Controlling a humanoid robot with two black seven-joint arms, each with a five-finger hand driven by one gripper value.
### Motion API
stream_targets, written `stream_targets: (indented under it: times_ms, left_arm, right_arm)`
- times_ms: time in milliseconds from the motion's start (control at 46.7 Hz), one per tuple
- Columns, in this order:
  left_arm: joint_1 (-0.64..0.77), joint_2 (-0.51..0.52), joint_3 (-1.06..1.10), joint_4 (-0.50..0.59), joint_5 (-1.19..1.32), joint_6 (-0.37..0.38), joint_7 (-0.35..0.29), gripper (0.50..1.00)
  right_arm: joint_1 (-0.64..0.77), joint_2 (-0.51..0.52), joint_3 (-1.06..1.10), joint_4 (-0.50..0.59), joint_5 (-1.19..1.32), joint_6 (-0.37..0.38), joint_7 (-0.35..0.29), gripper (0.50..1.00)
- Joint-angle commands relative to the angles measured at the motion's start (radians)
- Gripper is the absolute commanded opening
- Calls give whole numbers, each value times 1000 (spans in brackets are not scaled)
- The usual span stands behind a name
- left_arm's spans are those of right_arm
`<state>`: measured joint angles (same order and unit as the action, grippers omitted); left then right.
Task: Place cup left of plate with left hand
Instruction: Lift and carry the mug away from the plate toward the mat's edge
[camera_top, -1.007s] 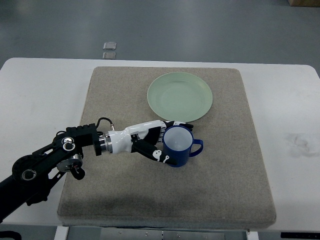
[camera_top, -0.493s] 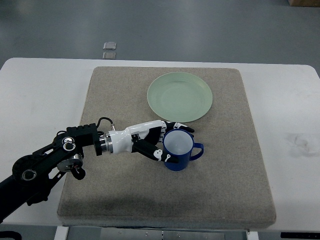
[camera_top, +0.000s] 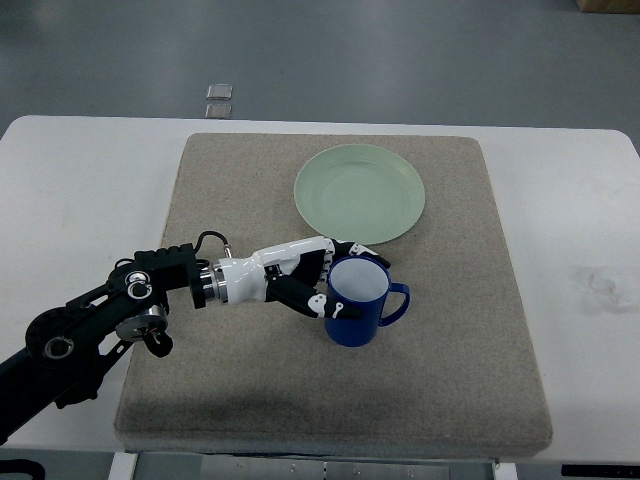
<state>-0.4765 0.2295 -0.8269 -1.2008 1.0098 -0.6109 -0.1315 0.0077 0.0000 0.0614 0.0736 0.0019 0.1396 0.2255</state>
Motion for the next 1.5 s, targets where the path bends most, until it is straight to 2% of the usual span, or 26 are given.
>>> stream_targets:
  times_ms: [0,300,343,407,514,750,985,1135,1285,1392,1478]
  left_arm:
    - [-5,-1,-1,-2,-2,0,-3,671]
    - [-42,43,-78,-17,-16,0,-57,662]
    - [-47,57,-104,-19,-17,0,-59,628]
    - [-53,74,-139,-17,-19,0,-62,606]
    - [-53,117,-196,-17,-20,0,-85,500]
    - [-53,206,-224,-10,-28,6,-138,500]
    - [-54,252,-241,59,-102,137,-137,500]
    - [-56,260,-242,147,-128,160,-137,500]
    - [-56,254,-241,236,-140,227,-142,500]
    - [-56,245,-239,270,-152,247,-166,500]
    - [-56,229,-230,285,-149,293,-186,500]
  right_arm:
    - [0,0,0,0,0,0,0,932]
    - [0,0,0,0,0,0,0,932]
    - [0,0,0,0,0,0,0,932]
    - [0,0,0,0,0,0,0,932]
    - [0,0,0,0,0,0,0,932]
    - [0,0,0,0,0,0,0,932]
    - [0,0,0,0,0,0,0,932]
    - [0,0,0,0,0,0,0,932]
    - [0,0,0,0,0,0,0,932]
    - [0,0,0,0,1,0,0,932]
    - [0,0,-2,0,0,0,0,932]
